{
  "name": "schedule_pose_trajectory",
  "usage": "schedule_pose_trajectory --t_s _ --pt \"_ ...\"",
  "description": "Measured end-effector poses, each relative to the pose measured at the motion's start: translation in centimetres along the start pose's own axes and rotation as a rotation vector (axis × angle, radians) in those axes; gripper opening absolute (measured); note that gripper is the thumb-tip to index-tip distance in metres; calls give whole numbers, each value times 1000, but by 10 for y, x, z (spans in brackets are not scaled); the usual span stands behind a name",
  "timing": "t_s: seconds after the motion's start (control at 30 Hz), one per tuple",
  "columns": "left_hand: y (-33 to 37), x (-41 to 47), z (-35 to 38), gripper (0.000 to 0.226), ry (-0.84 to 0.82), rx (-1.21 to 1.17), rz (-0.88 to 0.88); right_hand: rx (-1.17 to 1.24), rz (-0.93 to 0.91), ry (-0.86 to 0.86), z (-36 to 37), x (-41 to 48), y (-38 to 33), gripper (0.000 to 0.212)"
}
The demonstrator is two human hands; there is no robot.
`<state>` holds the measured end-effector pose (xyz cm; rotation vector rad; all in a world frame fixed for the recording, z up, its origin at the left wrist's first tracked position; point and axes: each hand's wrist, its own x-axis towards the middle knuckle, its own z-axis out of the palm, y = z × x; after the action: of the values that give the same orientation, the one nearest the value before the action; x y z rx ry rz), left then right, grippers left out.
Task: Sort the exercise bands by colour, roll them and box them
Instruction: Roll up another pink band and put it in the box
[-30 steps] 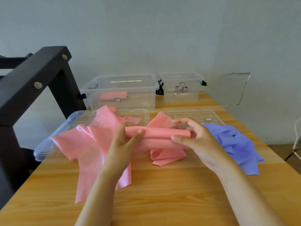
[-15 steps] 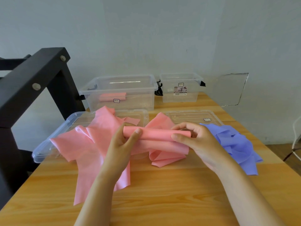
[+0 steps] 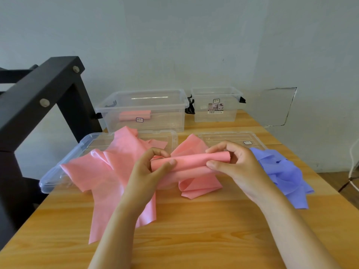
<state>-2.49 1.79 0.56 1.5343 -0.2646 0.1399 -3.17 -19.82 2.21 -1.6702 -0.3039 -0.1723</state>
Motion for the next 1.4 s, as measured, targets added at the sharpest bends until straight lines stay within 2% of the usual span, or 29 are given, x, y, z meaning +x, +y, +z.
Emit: schedule_pose_trajectory --t_s 0.13,0.2,0.33,0.47,0.6,0.7,0.8,0.87,0.97,1.07,1.13,1.27,1.4 --pt "3 0 1 22 -4 -35 19 -8 84 -79 -4 0 2 23" --pt "3 -1 1 23 -8 -41 25 -34 101 -57 -5 1 2 20" --pt "0 1 1 24 -1 -56 -15 -10 32 -8 -3 0 -1 19" --pt "-5 2 -1 11 -19 22 -43 -24 -27 4 -2 -1 -3 25" --pt "-4 2 -1 24 -33 16 -17 -27 16 -16 -3 1 1 27" --pt "-2 2 -3 22 -13 10 2 -16 77 -79 -6 0 1 20" --pt "-3 3 -3 26 -23 7 21 -3 105 -74 -7 1 1 16" --pt "-2 2 -1 33 -30 -10 17 -30 88 -43 -7 2 2 14" --pt "-1 0 0 22 -24 -99 -48 -7 28 1 -4 1 -1 18" --pt "-2 0 -2 34 -73 -78 -84 15 -48 43 -2 0 -4 22" --pt "-1 0 -1 35 -79 -42 -55 9 -76 46 -2 1 -4 25" --pt "0 1 -2 28 -61 -57 28 -37 52 -31 -6 2 2 20" --pt "-1 0 -2 21 -30 2 71 -53 169 -154 -8 -1 2 27"
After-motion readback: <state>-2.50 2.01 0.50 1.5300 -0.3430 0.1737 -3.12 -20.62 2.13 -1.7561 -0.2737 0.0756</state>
